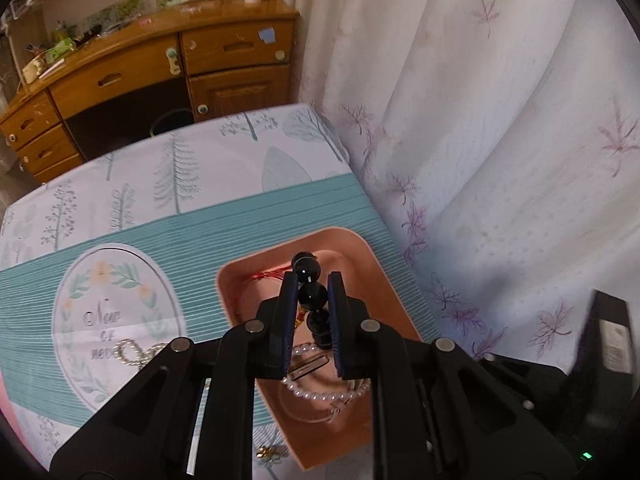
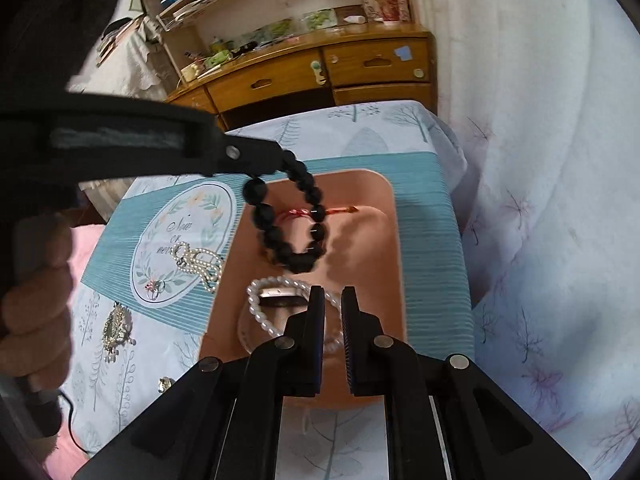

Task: Organize jewelry
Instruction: 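Drop the black bead bracelet into the pink box with the left tool while the right drops the pearl bracelet, then move the left tool to the gold leaf hair comb while the right moves to the gold coin charm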

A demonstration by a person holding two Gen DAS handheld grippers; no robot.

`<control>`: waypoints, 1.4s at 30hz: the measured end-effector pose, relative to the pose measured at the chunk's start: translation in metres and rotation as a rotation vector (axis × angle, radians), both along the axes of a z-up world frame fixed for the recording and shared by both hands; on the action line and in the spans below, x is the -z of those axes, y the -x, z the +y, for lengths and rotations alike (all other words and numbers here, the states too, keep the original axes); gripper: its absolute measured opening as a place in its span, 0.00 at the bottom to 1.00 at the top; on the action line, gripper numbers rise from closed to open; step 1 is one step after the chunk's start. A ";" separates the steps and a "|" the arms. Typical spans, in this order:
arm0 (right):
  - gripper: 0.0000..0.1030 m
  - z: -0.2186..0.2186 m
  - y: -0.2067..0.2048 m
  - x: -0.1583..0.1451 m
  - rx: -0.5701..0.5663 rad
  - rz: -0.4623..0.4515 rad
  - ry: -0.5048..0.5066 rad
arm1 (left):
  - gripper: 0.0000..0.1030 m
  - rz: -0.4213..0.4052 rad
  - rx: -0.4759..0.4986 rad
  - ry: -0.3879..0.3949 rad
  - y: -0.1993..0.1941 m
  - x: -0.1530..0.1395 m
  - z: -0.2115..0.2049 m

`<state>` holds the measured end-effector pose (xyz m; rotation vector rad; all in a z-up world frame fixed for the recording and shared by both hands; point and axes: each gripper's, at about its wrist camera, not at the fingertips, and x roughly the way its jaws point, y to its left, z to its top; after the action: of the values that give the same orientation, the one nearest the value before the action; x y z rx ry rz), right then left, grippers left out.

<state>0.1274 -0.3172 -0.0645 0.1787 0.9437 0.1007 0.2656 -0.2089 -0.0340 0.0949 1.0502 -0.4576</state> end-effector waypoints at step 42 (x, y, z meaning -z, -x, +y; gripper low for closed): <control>0.09 0.067 0.070 -0.051 -0.104 -0.035 -0.023 | 0.42 -0.015 -0.121 -0.050 0.110 -0.044 0.161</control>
<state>0.0572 -0.2507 -0.0130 0.1481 0.9176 0.2099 0.1560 -0.0482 0.0100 0.0782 1.0461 -0.3207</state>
